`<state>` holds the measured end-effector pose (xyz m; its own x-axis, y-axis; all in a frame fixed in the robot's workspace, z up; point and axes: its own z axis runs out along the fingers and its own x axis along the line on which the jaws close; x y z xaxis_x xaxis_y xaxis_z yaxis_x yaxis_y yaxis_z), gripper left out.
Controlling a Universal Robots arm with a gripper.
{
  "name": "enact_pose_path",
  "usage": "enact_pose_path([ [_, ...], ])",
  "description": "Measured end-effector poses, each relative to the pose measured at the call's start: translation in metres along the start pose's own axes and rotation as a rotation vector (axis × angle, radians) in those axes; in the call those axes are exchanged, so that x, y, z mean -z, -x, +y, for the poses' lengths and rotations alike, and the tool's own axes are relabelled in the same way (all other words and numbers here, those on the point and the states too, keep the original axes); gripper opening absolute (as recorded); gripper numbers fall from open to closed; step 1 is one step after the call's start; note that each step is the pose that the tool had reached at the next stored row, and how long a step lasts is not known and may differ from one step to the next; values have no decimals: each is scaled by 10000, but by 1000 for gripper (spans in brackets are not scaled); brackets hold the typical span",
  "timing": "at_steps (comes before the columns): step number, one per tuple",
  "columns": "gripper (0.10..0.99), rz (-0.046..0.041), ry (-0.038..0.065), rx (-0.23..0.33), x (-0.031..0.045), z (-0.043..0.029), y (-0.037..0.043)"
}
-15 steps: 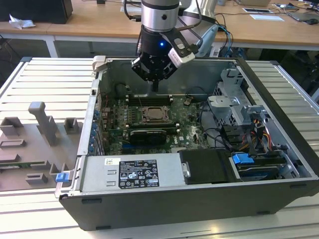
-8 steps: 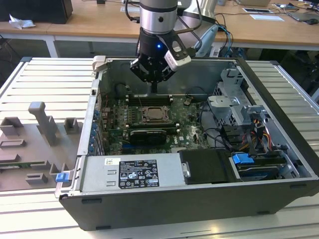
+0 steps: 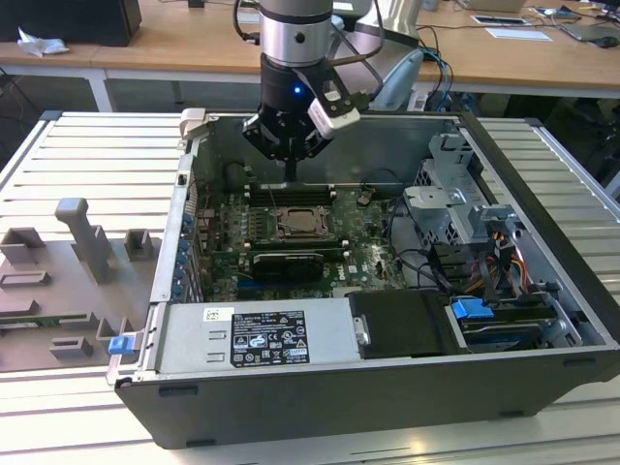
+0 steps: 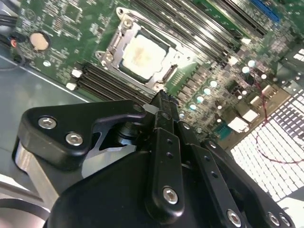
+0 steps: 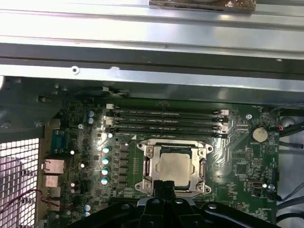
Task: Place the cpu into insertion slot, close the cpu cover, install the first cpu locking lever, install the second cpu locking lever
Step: 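Install the first cpu locking lever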
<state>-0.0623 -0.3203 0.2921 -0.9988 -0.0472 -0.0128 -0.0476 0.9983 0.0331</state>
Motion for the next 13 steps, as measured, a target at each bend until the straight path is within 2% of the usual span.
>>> enact_pose_path([
  [4,106,-7,-4,-238,-74,19,-80],
  [5,106,-8,-5,-236,-97,21,-151],
  [9,106,-24,2,-238,-160,28,-305],
  [13,106,-38,2,-201,-219,33,-378],
])
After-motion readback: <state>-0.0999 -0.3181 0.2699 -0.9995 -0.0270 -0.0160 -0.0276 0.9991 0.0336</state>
